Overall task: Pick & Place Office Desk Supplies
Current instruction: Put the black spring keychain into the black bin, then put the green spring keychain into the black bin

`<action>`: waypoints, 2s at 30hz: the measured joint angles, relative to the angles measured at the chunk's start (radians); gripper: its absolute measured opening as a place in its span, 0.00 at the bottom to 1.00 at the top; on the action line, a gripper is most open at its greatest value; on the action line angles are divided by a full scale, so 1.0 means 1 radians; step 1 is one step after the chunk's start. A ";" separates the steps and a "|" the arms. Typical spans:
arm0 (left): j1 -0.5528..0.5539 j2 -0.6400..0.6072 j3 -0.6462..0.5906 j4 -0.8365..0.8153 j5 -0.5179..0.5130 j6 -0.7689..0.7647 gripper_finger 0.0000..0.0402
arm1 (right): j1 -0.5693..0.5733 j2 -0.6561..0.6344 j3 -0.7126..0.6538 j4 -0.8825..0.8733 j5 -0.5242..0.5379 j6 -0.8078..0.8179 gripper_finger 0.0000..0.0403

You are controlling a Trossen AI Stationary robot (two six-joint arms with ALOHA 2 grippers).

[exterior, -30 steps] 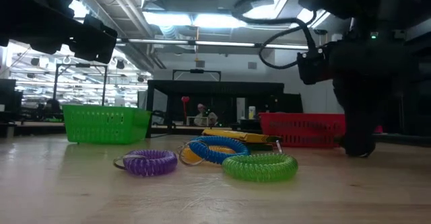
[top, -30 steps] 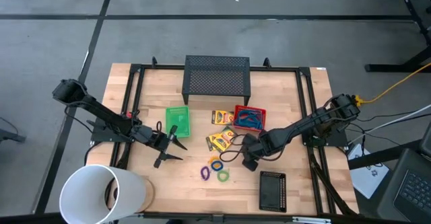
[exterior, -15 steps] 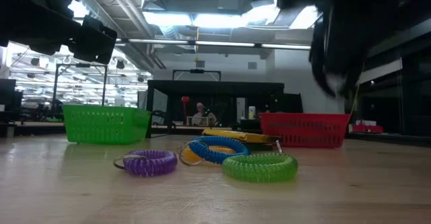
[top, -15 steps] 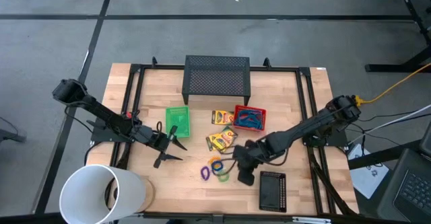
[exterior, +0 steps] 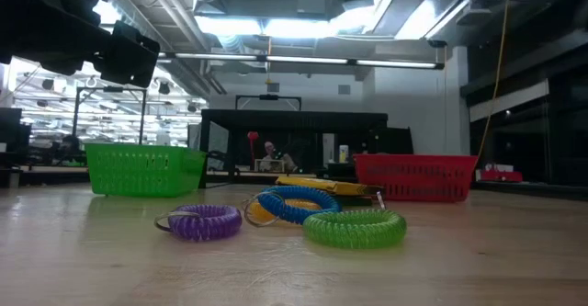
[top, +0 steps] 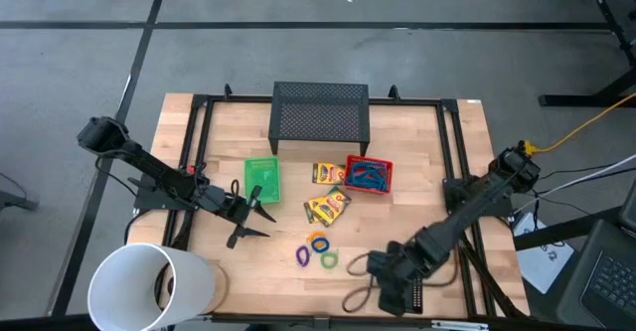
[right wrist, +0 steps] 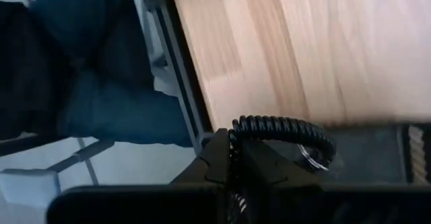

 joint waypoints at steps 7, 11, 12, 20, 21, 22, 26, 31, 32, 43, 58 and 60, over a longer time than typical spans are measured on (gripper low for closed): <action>0.000 0.000 0.000 0.000 0.000 0.001 0.49 | 0.057 0.000 -0.039 -0.079 0.027 0.181 0.05; 0.000 0.000 0.000 0.000 0.000 0.001 0.49 | 0.059 0.000 -0.053 -0.077 0.064 0.227 0.12; 0.000 0.000 0.000 0.000 0.000 0.002 0.49 | 0.058 0.000 -0.053 -0.078 0.069 0.229 0.16; 0.000 0.000 0.000 -0.005 0.000 -0.001 0.49 | 0.054 0.000 -0.053 -0.099 0.054 0.228 0.41; 0.000 0.000 0.000 -0.006 0.000 -0.001 0.49 | 0.054 0.000 -0.053 -0.101 0.043 0.228 0.43; 0.000 0.000 0.000 -0.007 0.000 -0.001 0.49 | 0.054 0.000 -0.053 -0.103 0.034 0.230 0.45; 0.000 0.000 0.000 -0.007 0.000 -0.001 0.49 | 0.054 0.000 -0.053 -0.104 0.026 0.218 0.49; 0.000 0.000 0.000 -0.007 0.000 -0.001 0.49 | 0.046 0.000 -0.053 -0.037 0.099 0.126 0.49; 0.000 0.000 0.000 -0.007 0.000 -0.001 0.49 | 0.041 0.000 -0.053 -0.006 0.123 0.099 0.48; 0.000 0.000 0.000 -0.007 0.000 -0.002 0.49 | -0.107 0.000 -0.053 0.324 0.365 -0.196 0.43; 0.000 0.000 0.000 -0.016 -0.001 -0.007 0.49 | -0.276 0.227 -0.041 0.445 0.166 -0.421 0.39; 0.000 0.000 0.000 -0.016 -0.001 -0.009 0.49 | -0.286 0.251 -0.023 0.444 0.156 -0.431 0.39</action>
